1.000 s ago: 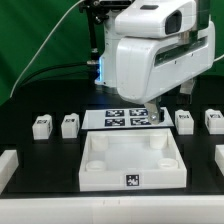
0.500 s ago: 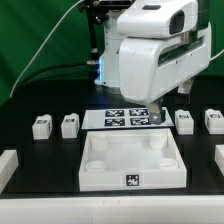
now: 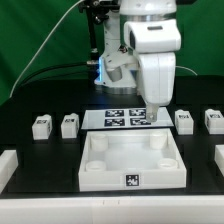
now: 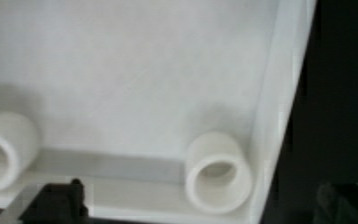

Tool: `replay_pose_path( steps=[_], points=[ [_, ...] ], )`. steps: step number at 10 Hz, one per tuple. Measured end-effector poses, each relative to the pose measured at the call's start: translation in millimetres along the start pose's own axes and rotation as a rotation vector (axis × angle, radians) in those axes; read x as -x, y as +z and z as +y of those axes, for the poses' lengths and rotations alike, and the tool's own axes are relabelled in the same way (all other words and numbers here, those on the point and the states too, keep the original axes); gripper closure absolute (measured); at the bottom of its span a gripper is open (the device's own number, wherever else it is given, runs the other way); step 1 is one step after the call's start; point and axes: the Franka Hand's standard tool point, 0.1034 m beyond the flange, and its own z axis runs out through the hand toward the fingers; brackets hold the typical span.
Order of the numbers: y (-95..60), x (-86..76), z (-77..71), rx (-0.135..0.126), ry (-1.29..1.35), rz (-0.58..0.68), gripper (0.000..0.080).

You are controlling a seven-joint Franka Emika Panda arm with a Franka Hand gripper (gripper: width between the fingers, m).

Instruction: Assemble one leg

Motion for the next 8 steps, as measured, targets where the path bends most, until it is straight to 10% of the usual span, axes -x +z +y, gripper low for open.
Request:
replay_pose_path(
  steps=[8],
  points=[
    [63.4,20.0,-28.8,-0.047,-0.078,0.037,0.0150]
  ],
)
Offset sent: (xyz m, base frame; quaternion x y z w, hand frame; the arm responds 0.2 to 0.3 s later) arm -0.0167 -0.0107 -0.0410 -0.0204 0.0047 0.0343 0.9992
